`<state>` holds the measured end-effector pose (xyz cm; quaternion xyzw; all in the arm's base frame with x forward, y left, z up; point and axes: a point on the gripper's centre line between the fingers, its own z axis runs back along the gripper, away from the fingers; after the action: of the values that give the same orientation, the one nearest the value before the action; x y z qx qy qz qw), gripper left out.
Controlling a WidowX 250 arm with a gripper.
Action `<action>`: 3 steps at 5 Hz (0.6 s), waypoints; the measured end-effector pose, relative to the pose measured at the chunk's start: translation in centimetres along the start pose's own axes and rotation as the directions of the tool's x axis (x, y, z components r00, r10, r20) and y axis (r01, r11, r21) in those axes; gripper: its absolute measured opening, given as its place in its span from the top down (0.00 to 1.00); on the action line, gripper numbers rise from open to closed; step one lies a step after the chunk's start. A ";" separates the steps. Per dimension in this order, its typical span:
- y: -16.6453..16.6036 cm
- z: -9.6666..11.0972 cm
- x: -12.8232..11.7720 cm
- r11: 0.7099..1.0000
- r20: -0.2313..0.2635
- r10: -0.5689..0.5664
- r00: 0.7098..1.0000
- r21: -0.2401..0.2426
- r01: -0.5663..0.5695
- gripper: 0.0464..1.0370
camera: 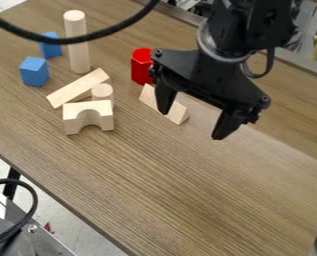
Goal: Move the red hexagon to the right side of the table
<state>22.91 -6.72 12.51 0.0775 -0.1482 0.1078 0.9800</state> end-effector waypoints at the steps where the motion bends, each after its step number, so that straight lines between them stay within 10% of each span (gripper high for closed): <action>1: 0.1 -0.5 -0.4 1.000 -0.019 -0.002 1.000 0.011 0.003 0.04; 3: 4.9 -0.1 3.1 0.994 -0.027 0.083 0.996 -0.069 -0.085 0.04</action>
<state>24.65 -1.42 13.92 0.0356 -0.1434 0.1446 0.9784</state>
